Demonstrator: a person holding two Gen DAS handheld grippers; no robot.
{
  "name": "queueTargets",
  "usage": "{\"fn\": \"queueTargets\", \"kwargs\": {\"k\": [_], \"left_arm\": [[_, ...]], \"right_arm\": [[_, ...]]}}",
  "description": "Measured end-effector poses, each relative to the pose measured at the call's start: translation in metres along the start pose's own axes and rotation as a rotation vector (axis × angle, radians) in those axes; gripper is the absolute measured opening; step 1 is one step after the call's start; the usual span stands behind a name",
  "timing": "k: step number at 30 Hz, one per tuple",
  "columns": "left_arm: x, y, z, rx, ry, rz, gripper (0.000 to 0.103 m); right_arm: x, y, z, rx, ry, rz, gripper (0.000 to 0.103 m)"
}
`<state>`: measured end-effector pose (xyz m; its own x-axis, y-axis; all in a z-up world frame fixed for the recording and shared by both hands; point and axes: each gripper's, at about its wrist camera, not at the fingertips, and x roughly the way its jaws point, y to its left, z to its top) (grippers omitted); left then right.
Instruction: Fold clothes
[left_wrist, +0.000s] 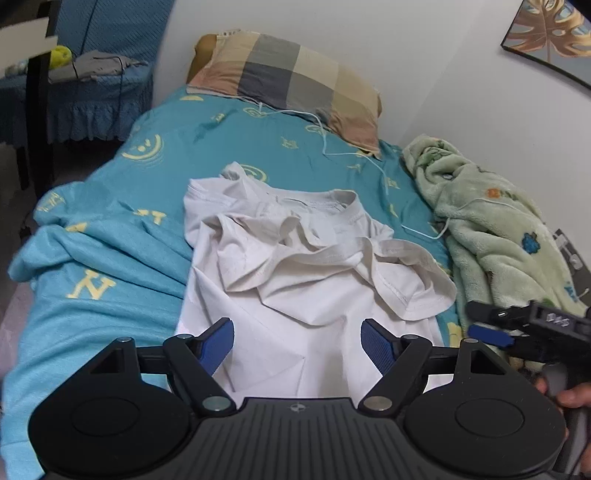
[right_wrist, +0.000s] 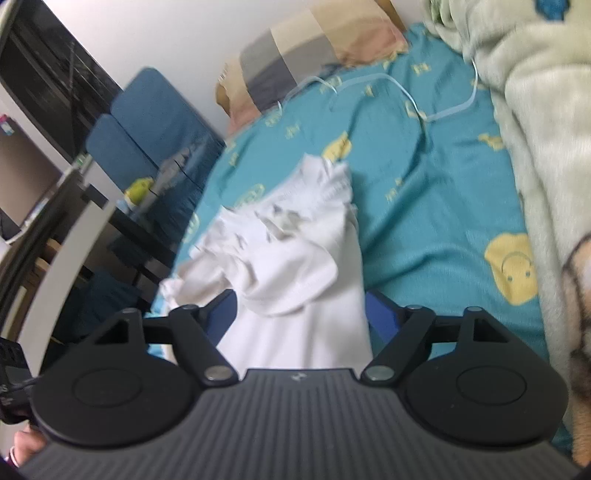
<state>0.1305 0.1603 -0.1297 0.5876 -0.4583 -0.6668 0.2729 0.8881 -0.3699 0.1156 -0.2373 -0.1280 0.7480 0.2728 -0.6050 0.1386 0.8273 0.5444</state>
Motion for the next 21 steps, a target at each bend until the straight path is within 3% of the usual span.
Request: {"fn": "queueTargets", "kwargs": {"k": [6,9,11,12,13,14,16,19,21], "left_arm": [[0.018,0.006,-0.007,-0.016,0.044,-0.005,0.077],[0.027,0.007,-0.010,-0.001,0.064,0.004,0.071],[0.030,0.008,-0.012,0.000,0.072,0.000,0.055],[0.031,0.009,-0.013,0.000,0.077,-0.004,0.048],[0.032,0.009,-0.014,-0.001,0.084,-0.009,0.030],[0.031,0.010,-0.014,-0.005,0.085,-0.015,0.010],[0.026,0.014,-0.014,-0.032,0.075,-0.029,0.004],[0.010,0.027,-0.010,-0.117,0.039,-0.029,0.002],[0.003,0.036,-0.007,-0.163,0.038,0.026,0.002]], "right_arm": [[0.020,-0.006,-0.007,0.005,0.022,-0.023,0.070],[0.025,-0.007,-0.008,-0.004,0.026,-0.026,0.067],[0.030,-0.007,-0.010,-0.012,0.037,-0.026,0.064],[0.033,-0.007,-0.011,-0.016,0.047,-0.026,0.051],[0.036,-0.006,-0.012,-0.021,0.059,-0.028,0.035],[0.039,-0.005,-0.012,-0.028,0.068,-0.030,0.028],[0.040,-0.002,-0.014,-0.050,0.070,-0.034,0.014],[0.036,0.000,-0.013,-0.061,0.051,-0.042,0.009],[0.032,-0.003,-0.012,-0.039,0.039,-0.049,0.008]]}}
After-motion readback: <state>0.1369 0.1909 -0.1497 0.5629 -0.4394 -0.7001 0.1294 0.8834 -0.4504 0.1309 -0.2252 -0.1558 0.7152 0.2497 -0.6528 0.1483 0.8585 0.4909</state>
